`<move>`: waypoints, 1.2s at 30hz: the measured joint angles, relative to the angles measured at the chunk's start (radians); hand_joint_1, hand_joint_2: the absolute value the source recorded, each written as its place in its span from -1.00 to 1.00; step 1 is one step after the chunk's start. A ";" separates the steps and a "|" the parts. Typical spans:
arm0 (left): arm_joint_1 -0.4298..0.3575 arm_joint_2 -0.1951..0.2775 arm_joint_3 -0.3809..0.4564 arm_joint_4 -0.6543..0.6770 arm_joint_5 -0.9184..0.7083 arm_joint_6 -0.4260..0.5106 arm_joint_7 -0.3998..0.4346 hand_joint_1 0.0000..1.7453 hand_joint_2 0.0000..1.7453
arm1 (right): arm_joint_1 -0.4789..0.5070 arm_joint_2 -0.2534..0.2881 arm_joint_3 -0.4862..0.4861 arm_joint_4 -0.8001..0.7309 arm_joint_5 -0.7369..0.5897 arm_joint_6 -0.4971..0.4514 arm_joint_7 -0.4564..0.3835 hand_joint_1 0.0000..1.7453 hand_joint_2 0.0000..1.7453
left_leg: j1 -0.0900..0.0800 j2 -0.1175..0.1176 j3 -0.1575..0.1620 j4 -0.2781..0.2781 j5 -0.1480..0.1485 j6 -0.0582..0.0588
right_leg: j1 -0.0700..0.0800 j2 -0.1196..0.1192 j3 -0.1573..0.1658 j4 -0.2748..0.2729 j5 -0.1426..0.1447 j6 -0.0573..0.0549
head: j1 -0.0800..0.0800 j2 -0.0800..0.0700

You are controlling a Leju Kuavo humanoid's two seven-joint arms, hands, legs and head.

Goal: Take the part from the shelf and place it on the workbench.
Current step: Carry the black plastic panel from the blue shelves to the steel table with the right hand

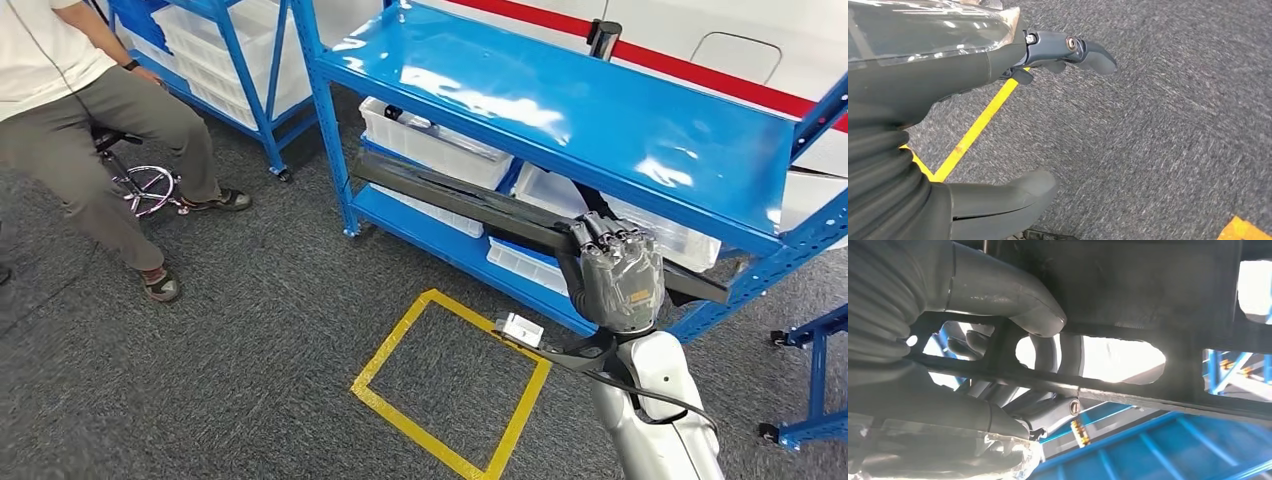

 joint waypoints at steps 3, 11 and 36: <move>0.003 -0.001 0.000 0.000 0.000 -0.006 0.002 -1.00 1.00 | 0.009 0.000 0.000 0.000 0.006 0.000 0.000 1.00 1.00 | 0.001 -0.037 -0.001 0.003 0.001 -0.001 | -0.003 0.007 -0.005 0.006 0.018 0.022 | 0.001 0.000; 0.013 -0.002 0.001 0.000 -0.012 -0.019 0.026 -1.00 1.00 | 0.034 0.008 0.000 -0.007 0.043 0.000 0.001 1.00 1.00 | 0.003 -0.077 -0.027 0.031 -0.006 -0.041 | -0.012 0.027 0.111 -0.239 0.115 0.004 | 0.001 0.000; 0.012 -0.012 0.004 0.000 -0.034 -0.025 0.026 -1.00 1.00 | 0.172 0.006 0.010 -0.123 0.122 0.005 0.026 1.00 1.00 | 0.005 -0.090 -0.005 0.020 -0.009 -0.013 | -0.014 0.039 0.084 -0.164 0.070 0.040 | 0.003 0.000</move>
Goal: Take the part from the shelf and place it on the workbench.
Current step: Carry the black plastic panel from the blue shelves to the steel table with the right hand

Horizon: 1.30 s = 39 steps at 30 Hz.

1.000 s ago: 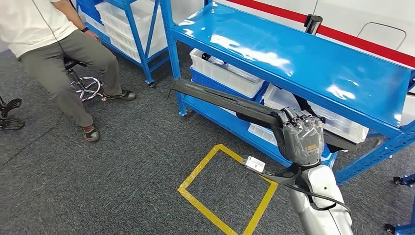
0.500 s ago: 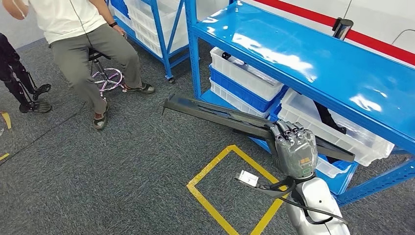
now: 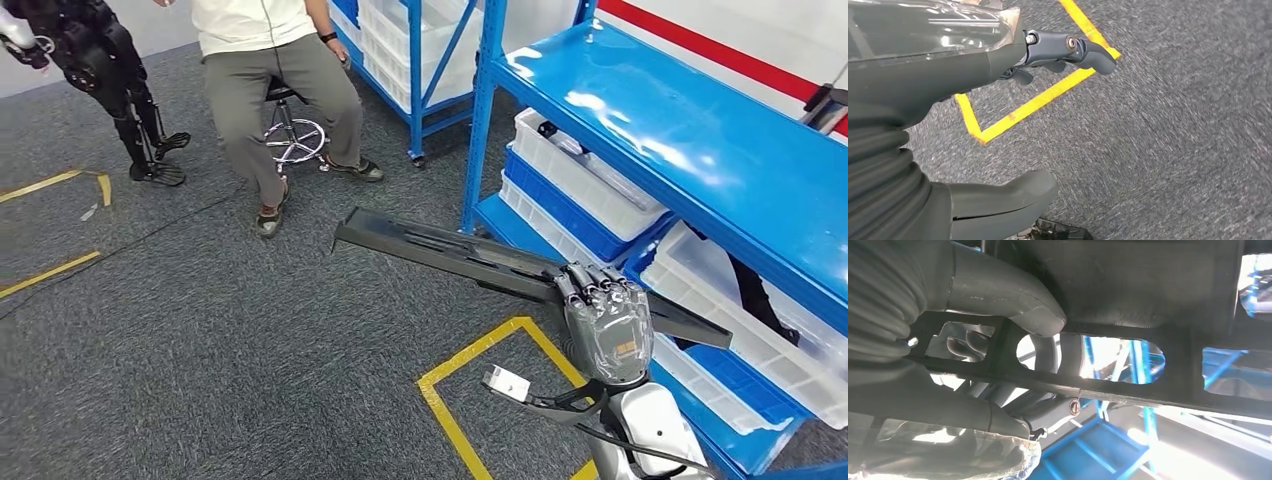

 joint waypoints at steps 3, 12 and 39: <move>0.001 0.001 0.000 0.000 -0.002 0.002 0.002 -1.00 1.00 | 0.006 -0.001 0.002 -0.004 0.003 0.000 0.001 1.00 1.00 | -0.002 -0.027 -0.011 0.007 0.001 -0.019 | 0.002 0.009 0.028 -0.062 0.026 -0.017 | 0.002 0.000; 0.008 0.003 0.000 0.000 -0.018 -0.005 0.004 -1.00 1.00 | 0.057 -0.004 0.000 -0.027 0.029 -0.006 0.016 1.00 1.00 | 0.001 0.104 -0.153 0.283 -0.115 -0.041 | 0.011 -0.088 0.038 -0.064 0.022 -0.062 | -0.016 0.000; 0.006 0.006 -0.002 0.001 -0.050 0.002 0.020 -1.00 1.00 | 0.092 0.007 -0.038 -0.077 0.075 0.006 0.041 1.00 1.00 | -0.007 0.079 -0.095 0.158 -0.078 -0.034 | 0.005 -0.036 0.036 -0.061 0.025 -0.063 | -0.012 0.000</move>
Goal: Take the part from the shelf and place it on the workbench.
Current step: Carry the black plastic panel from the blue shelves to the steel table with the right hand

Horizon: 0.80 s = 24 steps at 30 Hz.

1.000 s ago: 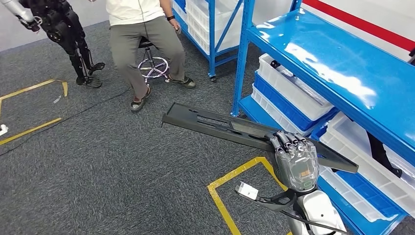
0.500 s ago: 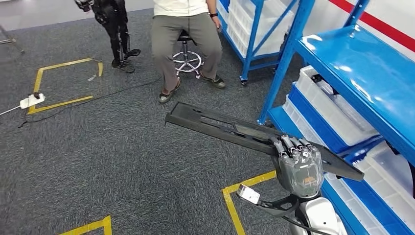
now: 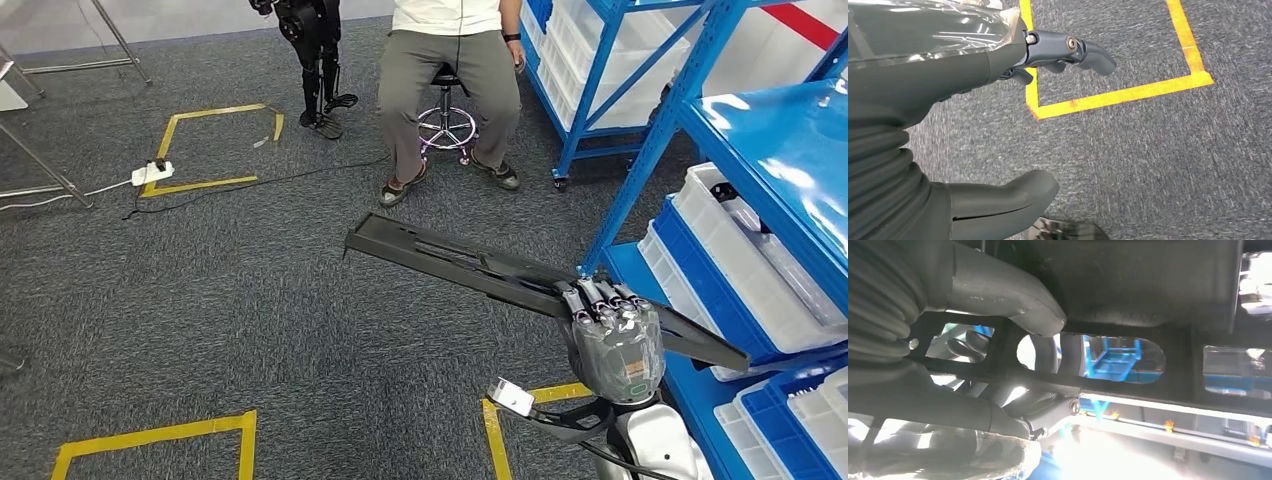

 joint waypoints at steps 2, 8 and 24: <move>-0.002 -0.001 0.000 0.000 0.000 0.000 0.002 -1.00 1.00 | -0.001 0.002 0.000 0.000 0.001 0.002 0.000 1.00 1.00 | 0.006 0.018 -0.062 0.121 -0.046 -0.006 | 0.006 -0.030 0.002 0.000 -0.004 -0.007 | -0.001 0.000; -0.005 -0.003 0.000 0.000 -0.001 -0.001 0.001 -1.00 1.00 | -0.014 0.005 0.000 0.000 0.002 0.002 0.000 1.00 1.00 | 0.000 0.097 0.066 -0.114 0.064 0.007 | 0.017 -0.097 0.015 0.000 -0.019 0.001 | -0.001 0.000; -0.005 -0.004 0.000 0.000 -0.014 -0.012 0.015 -1.00 1.00 | -0.007 -0.001 -0.005 -0.005 0.002 0.014 0.004 1.00 1.00 | 0.002 -0.099 0.080 -0.142 0.074 0.020 | -0.010 0.052 -0.024 0.015 0.002 0.055 | 0.009 0.000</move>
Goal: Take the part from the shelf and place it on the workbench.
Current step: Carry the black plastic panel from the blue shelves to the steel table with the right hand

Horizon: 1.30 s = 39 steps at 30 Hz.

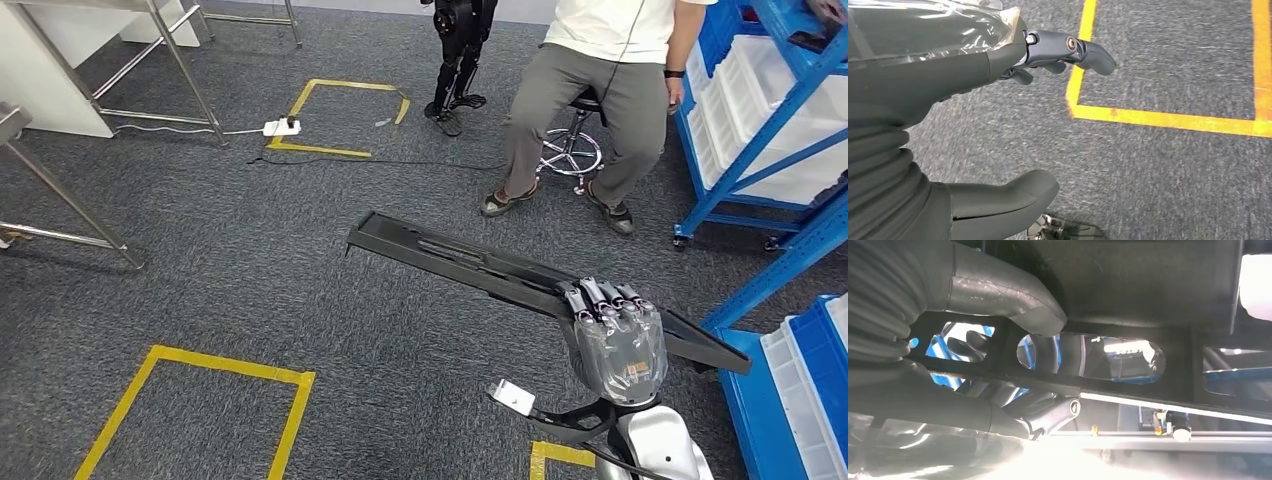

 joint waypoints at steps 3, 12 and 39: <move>0.008 0.001 0.001 0.000 0.002 0.000 -0.001 -1.00 1.00 | -0.004 -0.001 -0.002 -0.002 0.000 0.001 0.004 1.00 1.00 | 0.003 0.000 -0.010 0.004 0.001 -0.015 | 0.003 -0.020 0.002 -0.001 0.006 -0.027 | -0.004 0.000; 0.008 0.000 0.002 0.000 0.001 0.000 0.000 -1.00 1.00 | -0.002 -0.001 -0.005 -0.006 0.000 0.000 0.008 1.00 1.00 | 0.005 0.141 -0.085 0.171 -0.063 -0.019 | 0.022 -0.126 0.011 -0.006 -0.001 -0.064 | -0.012 0.000; -0.004 0.000 0.013 0.000 -0.006 0.001 0.023 -1.00 1.00 | -0.068 0.016 -0.029 0.015 -0.023 0.028 0.004 1.00 1.00 | 0.004 0.117 -0.140 0.261 -0.123 -0.025 | 0.013 -0.067 0.002 -0.011 0.015 -0.058 | -0.013 0.000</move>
